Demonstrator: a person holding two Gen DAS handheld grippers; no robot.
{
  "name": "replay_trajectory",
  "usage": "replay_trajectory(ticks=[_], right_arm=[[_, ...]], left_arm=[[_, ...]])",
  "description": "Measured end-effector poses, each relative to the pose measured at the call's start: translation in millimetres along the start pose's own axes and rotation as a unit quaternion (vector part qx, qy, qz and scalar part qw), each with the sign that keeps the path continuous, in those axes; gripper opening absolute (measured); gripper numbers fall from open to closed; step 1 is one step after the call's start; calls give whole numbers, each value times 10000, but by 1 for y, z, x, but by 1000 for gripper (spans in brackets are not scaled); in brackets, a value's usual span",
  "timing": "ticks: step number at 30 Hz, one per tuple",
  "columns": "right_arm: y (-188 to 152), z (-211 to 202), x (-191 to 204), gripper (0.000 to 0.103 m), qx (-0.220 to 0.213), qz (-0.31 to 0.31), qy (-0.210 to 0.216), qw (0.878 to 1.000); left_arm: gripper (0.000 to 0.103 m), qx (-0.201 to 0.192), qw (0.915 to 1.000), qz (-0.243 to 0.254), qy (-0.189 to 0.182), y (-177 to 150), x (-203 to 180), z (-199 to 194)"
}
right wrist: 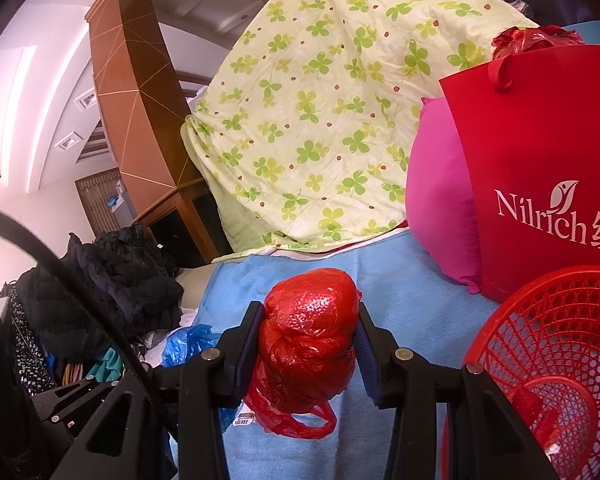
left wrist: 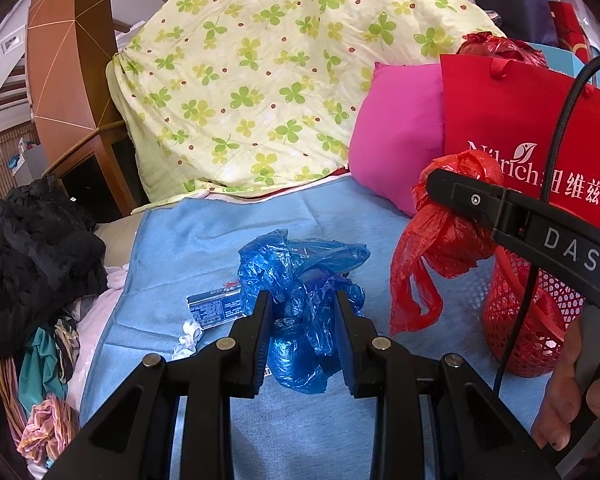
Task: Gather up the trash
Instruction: 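Lift the blue bag with the left tool while the right tool grasps the red bag, then move both tools over the red wastebasket and release both bags into it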
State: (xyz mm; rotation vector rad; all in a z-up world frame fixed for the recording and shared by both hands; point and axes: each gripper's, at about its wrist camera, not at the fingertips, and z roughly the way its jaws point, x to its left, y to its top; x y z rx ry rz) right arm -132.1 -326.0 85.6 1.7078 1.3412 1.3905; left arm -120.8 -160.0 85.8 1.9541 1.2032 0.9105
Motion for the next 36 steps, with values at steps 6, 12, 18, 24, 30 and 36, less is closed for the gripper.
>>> replay_trajectory(ticks=[6, 12, 18, 24, 30, 36], right_arm=[[1, -4, -2, 47, -56, 44, 9, 10000], [3, -9, -6, 47, -130, 77, 17, 9999], [5, -13, -11, 47, -189, 117, 7, 9998], [8, -19, -19, 47, -247, 174, -13, 9995], [9, -26, -26, 47, -324, 229, -56, 9992], [13, -37, -38, 47, -450, 337, -96, 9984]], left_arm=[[32, -2, 10000, 57, -14, 2, -4, -1], [32, -29, 9999, 106, -43, 4, -6, -2], [32, -44, 9998, 161, -67, 6, -12, -4], [32, -86, 9997, 219, -97, 10, -17, -6], [32, -110, 9995, 274, -123, 14, -25, -8], [32, -192, 9992, 270, -210, 20, -34, -11]])
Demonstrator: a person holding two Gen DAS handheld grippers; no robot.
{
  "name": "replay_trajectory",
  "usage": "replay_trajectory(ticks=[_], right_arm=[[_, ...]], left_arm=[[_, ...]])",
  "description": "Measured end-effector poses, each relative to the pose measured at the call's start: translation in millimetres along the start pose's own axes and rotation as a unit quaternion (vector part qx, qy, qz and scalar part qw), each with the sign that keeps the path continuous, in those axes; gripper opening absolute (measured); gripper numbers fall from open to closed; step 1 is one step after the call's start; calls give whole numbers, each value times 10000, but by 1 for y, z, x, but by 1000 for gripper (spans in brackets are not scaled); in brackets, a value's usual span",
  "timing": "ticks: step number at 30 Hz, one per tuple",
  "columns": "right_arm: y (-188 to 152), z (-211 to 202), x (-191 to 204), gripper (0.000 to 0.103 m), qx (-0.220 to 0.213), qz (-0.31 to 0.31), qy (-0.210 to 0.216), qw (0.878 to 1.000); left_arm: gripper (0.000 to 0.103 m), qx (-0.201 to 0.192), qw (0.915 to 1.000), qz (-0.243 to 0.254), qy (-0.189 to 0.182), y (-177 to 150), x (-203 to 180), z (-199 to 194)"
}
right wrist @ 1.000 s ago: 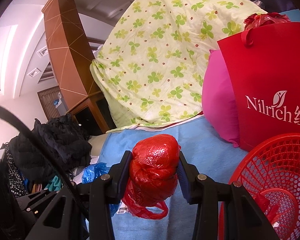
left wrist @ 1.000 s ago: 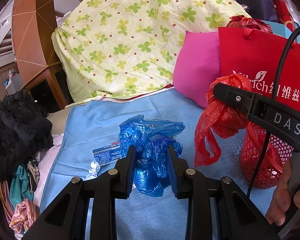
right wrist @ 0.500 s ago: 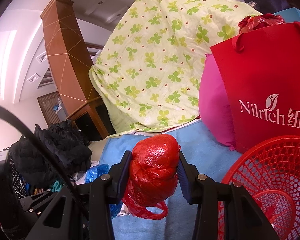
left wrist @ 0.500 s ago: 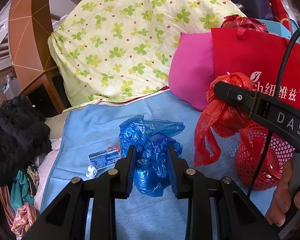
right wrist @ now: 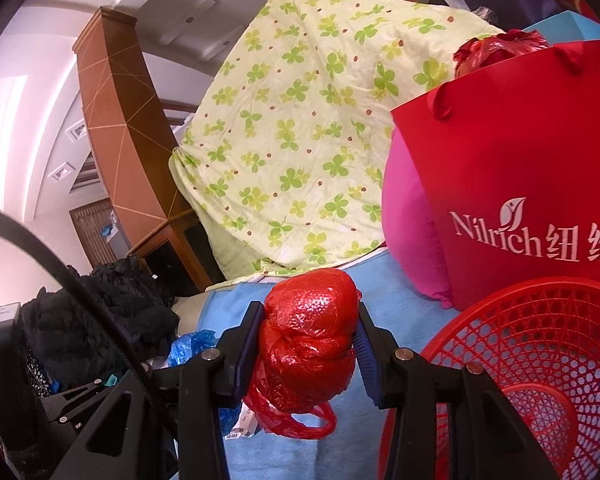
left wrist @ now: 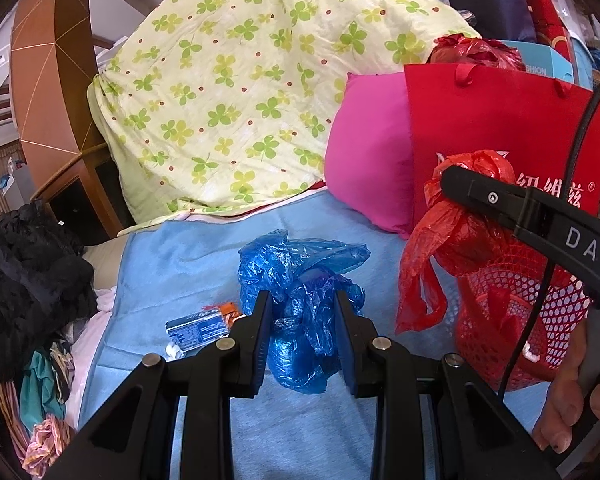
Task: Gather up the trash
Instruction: 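Move both tools over the red wastebasket and release both bags into it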
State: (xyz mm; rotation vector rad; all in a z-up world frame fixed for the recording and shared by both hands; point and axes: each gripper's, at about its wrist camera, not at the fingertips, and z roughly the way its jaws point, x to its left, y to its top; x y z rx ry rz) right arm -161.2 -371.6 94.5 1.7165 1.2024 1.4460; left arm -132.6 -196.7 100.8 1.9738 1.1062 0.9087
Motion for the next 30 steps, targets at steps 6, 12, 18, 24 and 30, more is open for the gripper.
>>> replay_trajectory(ticks=[6, 12, 18, 24, 30], right_arm=[[6, -12, -14, 47, -145, 126, -75, 9998], [12, -26, -33, 47, -290, 249, -216, 9990], [17, -38, -55, 47, -367, 426, -360, 9978], [21, -57, -83, 48, -490, 673, -602, 9947], [24, -70, -112, 50, -518, 954, -1019, 9889]], left_arm=[[32, -186, 9991, -26, -393, 7, -12, -6], [33, -245, 9943, 38, -1033, 13, -29, -5], [33, -129, 9850, 25, -1720, 18, -49, -3], [35, -69, 9752, 130, -2207, 23, -75, 0], [36, 62, 9692, 243, -2450, 22, -98, 6]])
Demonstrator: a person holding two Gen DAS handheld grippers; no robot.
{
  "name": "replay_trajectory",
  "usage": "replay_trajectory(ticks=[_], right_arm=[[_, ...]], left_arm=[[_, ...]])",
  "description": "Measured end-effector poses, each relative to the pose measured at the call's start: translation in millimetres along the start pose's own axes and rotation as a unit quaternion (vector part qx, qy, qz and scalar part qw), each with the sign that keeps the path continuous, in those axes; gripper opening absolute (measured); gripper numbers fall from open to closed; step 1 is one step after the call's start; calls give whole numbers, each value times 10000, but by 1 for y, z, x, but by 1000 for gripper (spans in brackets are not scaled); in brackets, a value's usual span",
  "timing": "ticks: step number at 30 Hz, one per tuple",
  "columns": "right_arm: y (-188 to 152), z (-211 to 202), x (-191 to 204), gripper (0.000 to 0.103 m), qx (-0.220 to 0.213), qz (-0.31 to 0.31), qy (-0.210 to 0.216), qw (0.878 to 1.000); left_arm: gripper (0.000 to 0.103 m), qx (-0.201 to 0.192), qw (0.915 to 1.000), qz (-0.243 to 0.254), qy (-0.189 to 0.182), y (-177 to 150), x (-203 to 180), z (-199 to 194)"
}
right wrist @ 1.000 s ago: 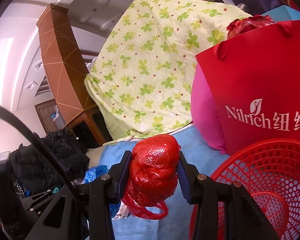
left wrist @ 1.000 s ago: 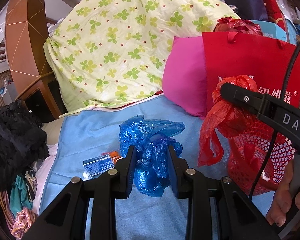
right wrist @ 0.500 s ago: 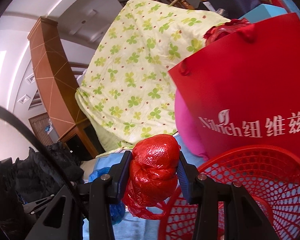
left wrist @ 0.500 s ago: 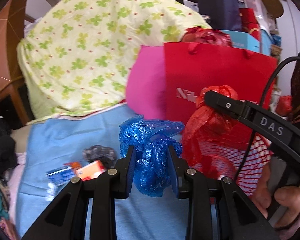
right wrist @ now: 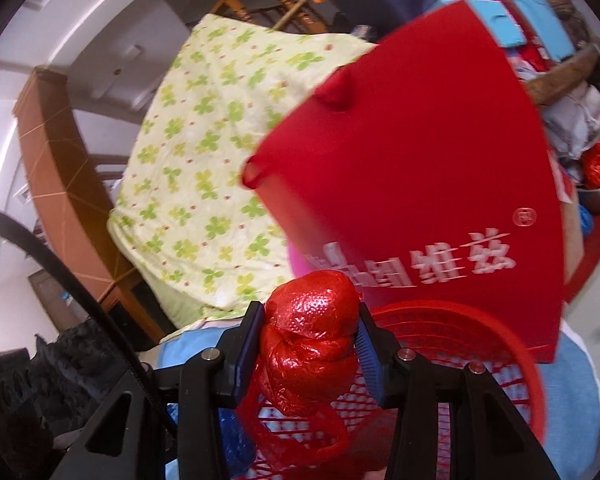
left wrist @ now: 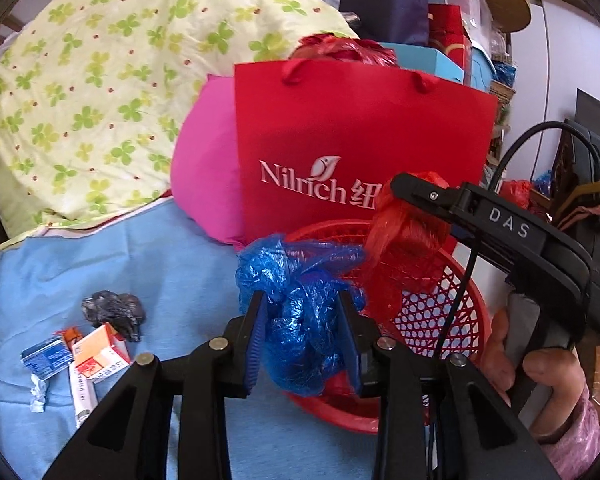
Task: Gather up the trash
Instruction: 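Move both tools over the red wastebasket and release both bags into it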
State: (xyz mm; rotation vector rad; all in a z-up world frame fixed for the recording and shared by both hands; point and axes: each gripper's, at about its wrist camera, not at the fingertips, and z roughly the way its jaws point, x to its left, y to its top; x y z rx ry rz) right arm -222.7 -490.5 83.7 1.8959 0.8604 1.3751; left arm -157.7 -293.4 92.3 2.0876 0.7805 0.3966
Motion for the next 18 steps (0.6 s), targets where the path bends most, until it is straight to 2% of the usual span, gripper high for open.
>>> replay_trajectory(ticks=[2, 3, 5, 9, 11, 18], right_arm=[[2, -1, -8, 55, 15, 35, -134, 9999], [3, -2, -10, 61, 5, 36, -188, 9998], [4, -4, -12, 71, -7, 3, -311, 9995], [4, -9, -13, 71, -104, -84, -340, 9993], [3, -10, -10, 71, -138, -116, -314, 9993], [-2, -2, 16, 71, -161, -302, -85, 9994]], left_arm=[[37, 59, 9999, 9, -87, -1, -4, 4], [39, 92, 9999, 18, -139, -1, -6, 7], [51, 116, 9998, 45, -182, -2, -9, 10], [51, 116, 9998, 81, -151, -6, -9, 8], [56, 143, 9998, -10, -121, -11, -2, 6], [64, 173, 9989, -369, 219, -36, 44, -13]])
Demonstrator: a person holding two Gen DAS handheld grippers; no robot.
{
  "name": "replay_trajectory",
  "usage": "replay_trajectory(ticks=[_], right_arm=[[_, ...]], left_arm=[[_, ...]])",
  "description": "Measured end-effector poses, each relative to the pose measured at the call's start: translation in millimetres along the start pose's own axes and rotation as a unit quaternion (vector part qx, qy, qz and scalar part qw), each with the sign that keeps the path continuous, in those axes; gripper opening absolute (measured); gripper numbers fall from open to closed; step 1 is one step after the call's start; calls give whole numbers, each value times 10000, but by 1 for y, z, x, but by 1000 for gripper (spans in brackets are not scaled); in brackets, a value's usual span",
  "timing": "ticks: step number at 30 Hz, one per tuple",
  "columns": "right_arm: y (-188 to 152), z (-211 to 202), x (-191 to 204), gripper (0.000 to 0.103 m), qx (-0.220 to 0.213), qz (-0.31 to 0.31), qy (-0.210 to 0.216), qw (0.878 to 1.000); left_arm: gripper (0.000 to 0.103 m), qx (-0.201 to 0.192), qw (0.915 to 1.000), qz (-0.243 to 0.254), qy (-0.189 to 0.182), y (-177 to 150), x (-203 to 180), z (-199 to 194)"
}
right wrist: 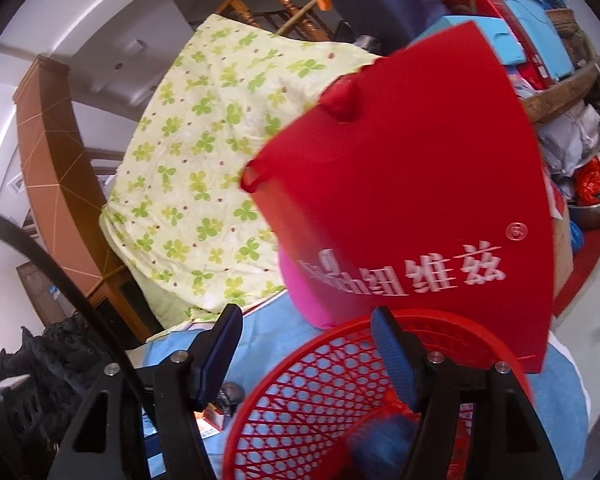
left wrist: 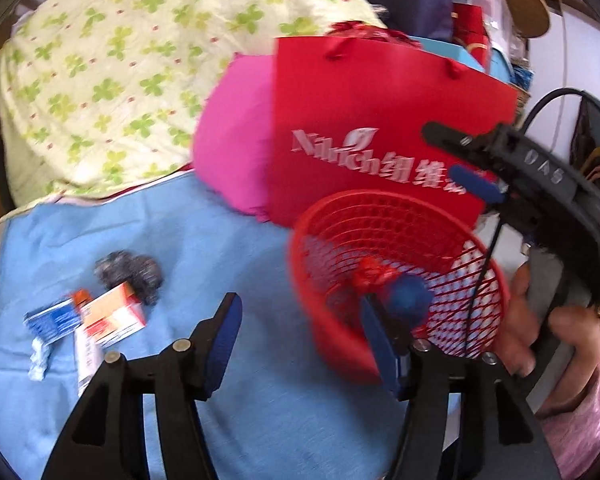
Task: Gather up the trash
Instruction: 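Move both tools over the red wastebasket and release both bags into it, then bring both tools back toward the medicine boxes and tissue wrapper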
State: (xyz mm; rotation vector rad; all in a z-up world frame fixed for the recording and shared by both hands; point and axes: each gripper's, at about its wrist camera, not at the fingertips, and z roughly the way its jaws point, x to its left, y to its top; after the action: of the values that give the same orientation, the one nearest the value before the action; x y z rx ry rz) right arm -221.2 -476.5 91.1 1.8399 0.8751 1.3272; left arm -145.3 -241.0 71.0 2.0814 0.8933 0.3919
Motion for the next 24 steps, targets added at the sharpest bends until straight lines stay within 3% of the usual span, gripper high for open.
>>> replay_trajectory(ticks=[8, 14, 20, 24], right_arm=[[-17, 12, 62, 71, -3, -471, 584, 9972], [-46, 18, 129, 71, -25, -1255, 1176, 9851], [-79, 42, 174, 71, 497, -1589, 1540, 9739], [-97, 60, 187, 71, 837, -1623, 1499, 9717]], left_arm=[[66, 141, 9949, -714, 702, -35, 80, -21], [67, 75, 9882, -986, 1166, -50, 125, -43], [69, 96, 9816, -1187, 1495, -62, 164, -48], [69, 204, 9768, -1335, 1661, -74, 188, -42]])
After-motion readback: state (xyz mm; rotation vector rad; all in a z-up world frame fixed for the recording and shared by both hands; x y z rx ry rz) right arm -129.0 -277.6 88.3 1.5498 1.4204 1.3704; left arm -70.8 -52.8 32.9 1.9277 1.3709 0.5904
